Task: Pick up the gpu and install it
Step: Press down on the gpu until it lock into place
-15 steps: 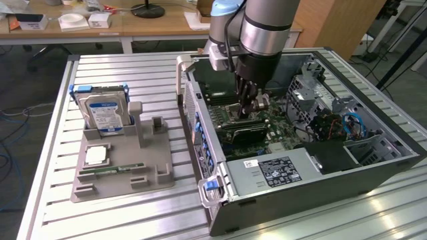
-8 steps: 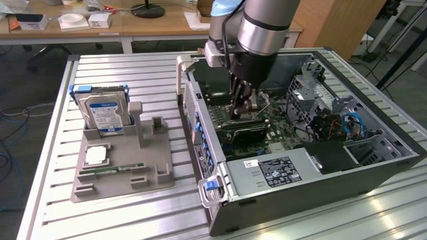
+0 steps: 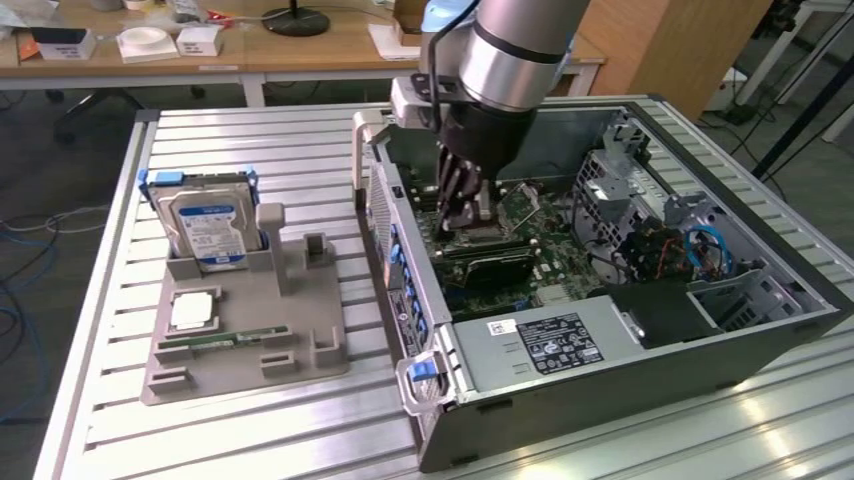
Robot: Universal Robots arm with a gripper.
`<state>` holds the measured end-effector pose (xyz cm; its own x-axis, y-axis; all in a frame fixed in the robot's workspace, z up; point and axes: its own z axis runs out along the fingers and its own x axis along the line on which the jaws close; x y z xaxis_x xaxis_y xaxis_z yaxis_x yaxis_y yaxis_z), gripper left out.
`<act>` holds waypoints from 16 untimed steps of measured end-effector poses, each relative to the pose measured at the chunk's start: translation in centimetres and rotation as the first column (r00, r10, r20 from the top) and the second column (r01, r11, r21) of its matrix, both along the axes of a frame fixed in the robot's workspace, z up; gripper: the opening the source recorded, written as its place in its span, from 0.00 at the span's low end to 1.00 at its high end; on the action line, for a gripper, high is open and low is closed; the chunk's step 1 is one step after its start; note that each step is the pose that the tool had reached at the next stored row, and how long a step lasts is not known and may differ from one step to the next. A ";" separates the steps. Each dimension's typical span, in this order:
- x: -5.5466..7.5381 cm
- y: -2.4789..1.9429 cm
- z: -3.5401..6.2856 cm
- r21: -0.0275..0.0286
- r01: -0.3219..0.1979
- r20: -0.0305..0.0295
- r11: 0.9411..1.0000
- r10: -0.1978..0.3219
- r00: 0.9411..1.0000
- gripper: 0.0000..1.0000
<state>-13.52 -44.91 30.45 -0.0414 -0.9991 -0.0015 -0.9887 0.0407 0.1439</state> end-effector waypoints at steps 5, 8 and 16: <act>-1.2 -0.04 -0.48 -0.001 0.000 -0.004 1.000 0.000 1.000 0.11; -1.3 -0.06 -0.87 -0.003 0.000 -0.006 1.000 0.000 1.000 0.11; 0.2 -0.02 -1.13 0.024 -0.010 -0.056 1.000 0.011 0.998 0.11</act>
